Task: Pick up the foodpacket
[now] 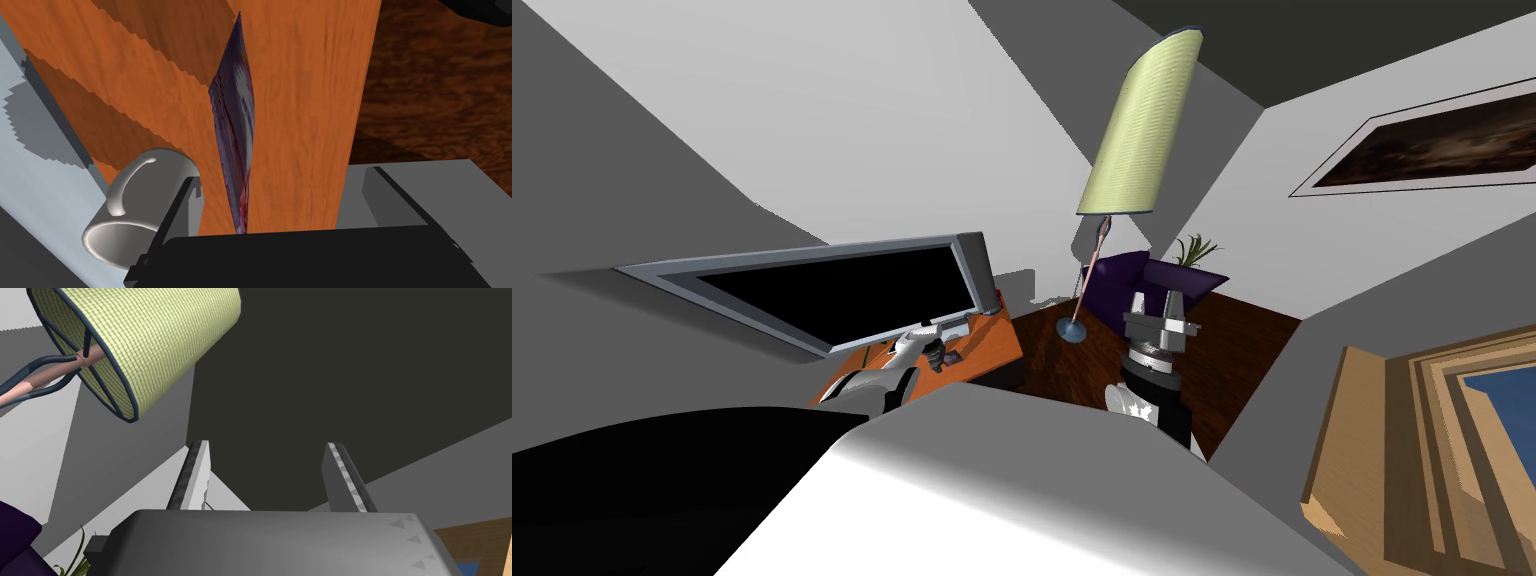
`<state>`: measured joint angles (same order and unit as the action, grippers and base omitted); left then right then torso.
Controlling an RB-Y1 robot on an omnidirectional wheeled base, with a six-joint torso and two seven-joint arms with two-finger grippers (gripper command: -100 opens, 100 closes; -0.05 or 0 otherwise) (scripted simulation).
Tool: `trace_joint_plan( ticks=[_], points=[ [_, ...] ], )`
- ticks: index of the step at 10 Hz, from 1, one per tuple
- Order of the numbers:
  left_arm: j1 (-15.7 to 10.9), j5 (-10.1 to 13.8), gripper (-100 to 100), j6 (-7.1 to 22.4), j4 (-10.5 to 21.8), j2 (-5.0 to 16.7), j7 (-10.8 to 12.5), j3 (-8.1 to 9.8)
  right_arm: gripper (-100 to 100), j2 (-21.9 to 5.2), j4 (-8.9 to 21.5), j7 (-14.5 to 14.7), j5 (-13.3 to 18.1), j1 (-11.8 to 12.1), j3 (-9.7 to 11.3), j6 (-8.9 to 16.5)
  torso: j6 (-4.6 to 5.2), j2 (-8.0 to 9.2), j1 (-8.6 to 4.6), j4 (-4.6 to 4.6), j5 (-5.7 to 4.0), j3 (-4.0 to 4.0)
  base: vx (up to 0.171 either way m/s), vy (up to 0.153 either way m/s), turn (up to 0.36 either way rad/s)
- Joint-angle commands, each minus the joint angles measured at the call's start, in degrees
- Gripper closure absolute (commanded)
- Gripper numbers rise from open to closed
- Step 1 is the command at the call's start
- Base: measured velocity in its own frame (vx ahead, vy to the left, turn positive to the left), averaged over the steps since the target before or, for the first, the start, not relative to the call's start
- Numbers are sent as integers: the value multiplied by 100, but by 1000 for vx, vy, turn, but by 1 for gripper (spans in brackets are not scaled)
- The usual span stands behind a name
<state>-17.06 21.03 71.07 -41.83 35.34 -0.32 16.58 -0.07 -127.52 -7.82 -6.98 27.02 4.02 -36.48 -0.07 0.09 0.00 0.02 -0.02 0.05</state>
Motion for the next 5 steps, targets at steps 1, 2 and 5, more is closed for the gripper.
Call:
trace_joint_plan(
  ticks=[1, 2, 5],
  points=[
    [0, 0, 100, 0, 0, 0, 0, 0, 0, 0, 0, 0, 0, 0, 0, 0, 0, 0, 0, 0, 0, 0, 0, 0, 0],
    [-1, 0, 100, 2, -1, 1, 0, 0, 0, 0, 0, 0, 0, 0, 0, 0, 0, 0, 0, 0, 0, 0, 0, 0, 0],
    [-5, 1, 100, 2, -4, 2, -1, 0, 0, 0, 0, 0, 0, 0, 0, 0, -3, 1, 7, -3, 6, -1, 0, 0, 0]
  ],
)
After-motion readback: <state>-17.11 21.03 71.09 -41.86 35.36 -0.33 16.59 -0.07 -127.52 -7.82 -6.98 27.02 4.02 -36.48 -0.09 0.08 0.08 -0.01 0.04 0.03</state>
